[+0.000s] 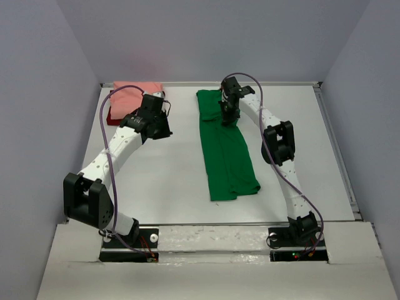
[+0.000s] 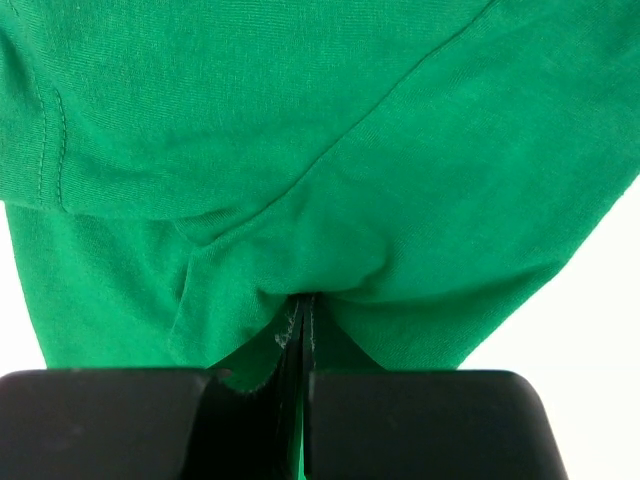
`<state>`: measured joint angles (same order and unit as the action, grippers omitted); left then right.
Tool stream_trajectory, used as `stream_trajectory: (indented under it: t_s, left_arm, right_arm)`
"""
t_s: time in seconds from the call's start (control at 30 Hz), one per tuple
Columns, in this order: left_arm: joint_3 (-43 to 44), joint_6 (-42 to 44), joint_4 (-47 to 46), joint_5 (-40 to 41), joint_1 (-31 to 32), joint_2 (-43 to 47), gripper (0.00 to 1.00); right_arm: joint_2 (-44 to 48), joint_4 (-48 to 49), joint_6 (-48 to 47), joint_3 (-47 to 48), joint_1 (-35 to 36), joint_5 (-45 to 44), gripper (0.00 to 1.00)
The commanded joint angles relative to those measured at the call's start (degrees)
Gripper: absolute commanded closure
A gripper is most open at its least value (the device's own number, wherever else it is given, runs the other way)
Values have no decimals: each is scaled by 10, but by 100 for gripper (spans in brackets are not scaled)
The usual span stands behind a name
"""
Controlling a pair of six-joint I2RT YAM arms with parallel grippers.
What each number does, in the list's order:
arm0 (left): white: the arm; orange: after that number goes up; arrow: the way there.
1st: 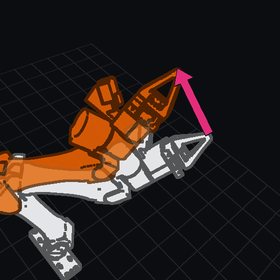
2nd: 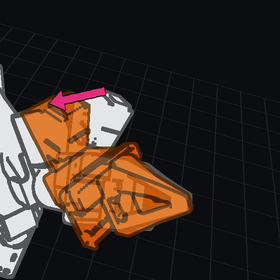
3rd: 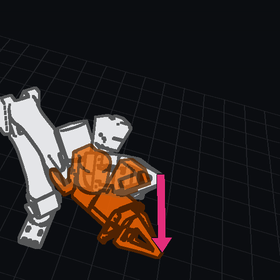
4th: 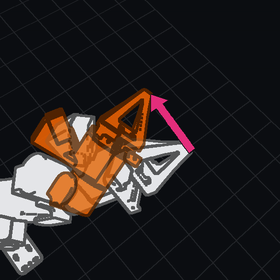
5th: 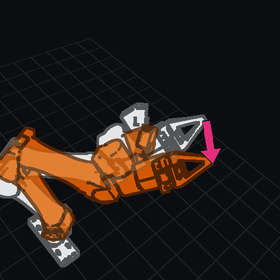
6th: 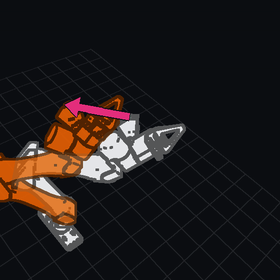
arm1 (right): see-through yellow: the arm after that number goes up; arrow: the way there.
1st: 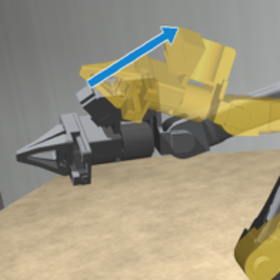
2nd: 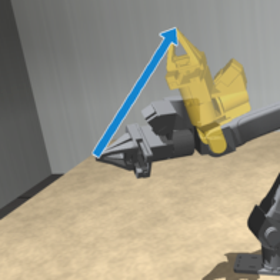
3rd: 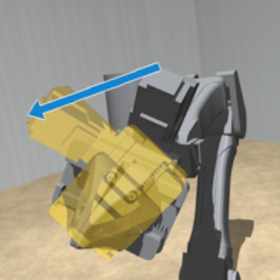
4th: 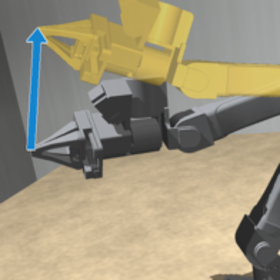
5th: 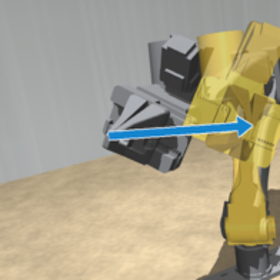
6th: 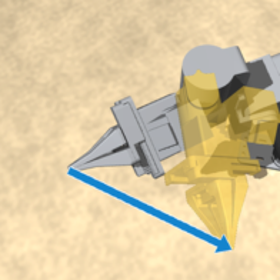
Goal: Fold and stack the t-shirts
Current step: Grab the bottom of the folded rectangular tshirt with both arms
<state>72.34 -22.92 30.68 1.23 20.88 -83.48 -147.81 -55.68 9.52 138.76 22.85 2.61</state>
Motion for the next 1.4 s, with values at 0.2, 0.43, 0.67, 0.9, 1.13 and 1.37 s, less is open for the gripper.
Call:
stream_trajectory:
  t_s: [0.2, 0.43, 0.67, 0.9, 1.13, 1.37]
  left_arm:
    - [-65, 18, -34, -86, 13, 59, 78]
    - [-104, -23, -125, -105, 150, 25, 91]
    - [-98, -53, -181, -120, 225, -79, 100]
    - [-111, -68, -207, -139, 255, -115, 100]
    - [-188, -82, -208, -127, 256, -56, 79]
    - [-215, -87, -180, -112, 266, -12, 71]
  right_arm:
    - [101, 48, -42, -45, 0, -149, 100]
    - [132, 37, -57, -16, 0, -130, 100]
    - [123, 6, -41, -28, 0, -154, 100]
    - [261, 82, 44, -282, -11, -111, 68]
    - [454, 111, 97, -521, -17, -112, 43]
    - [567, 120, 130, -676, -17, -54, 43]
